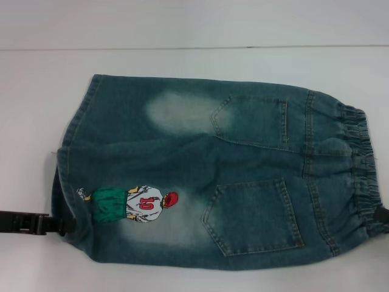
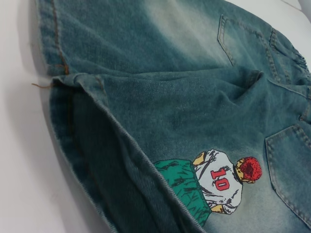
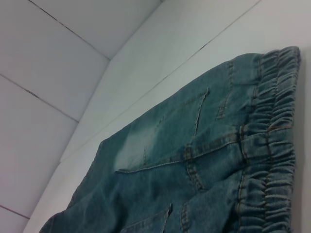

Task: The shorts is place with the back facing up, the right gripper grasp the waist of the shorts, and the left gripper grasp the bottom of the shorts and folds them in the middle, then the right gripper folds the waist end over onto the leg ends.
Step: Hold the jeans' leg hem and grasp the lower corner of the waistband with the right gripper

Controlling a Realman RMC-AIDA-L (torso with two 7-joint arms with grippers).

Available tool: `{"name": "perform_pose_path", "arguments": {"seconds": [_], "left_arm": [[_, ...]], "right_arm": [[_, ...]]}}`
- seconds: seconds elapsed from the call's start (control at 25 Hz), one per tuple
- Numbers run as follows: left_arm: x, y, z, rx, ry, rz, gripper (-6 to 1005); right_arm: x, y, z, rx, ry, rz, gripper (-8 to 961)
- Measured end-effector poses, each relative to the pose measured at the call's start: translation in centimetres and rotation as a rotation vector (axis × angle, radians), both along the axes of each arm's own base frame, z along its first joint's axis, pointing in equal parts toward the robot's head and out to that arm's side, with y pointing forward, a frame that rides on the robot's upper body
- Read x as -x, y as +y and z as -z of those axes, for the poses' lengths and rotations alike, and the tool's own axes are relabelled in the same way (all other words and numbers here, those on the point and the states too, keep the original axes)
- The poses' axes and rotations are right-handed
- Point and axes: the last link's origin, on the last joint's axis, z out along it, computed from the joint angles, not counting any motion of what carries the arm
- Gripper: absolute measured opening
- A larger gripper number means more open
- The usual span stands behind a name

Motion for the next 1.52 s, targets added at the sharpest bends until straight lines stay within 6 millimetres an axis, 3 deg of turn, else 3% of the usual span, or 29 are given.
{"name": "perform_pose_path", "arguments": {"seconds": [1.0, 1.52], "left_arm": [[-0.3, 0.1, 0.1, 0.008, -0.008, 0.009, 16], [-0.4, 0.0, 0.1, 0.014, -0.014, 0.010, 15]], "right_arm": [[0.9, 1.0, 0.6, 0.069, -0.007, -0.048, 938], [0.9, 1.0, 0.4, 0.059, -0.059, -0.100, 587]]}}
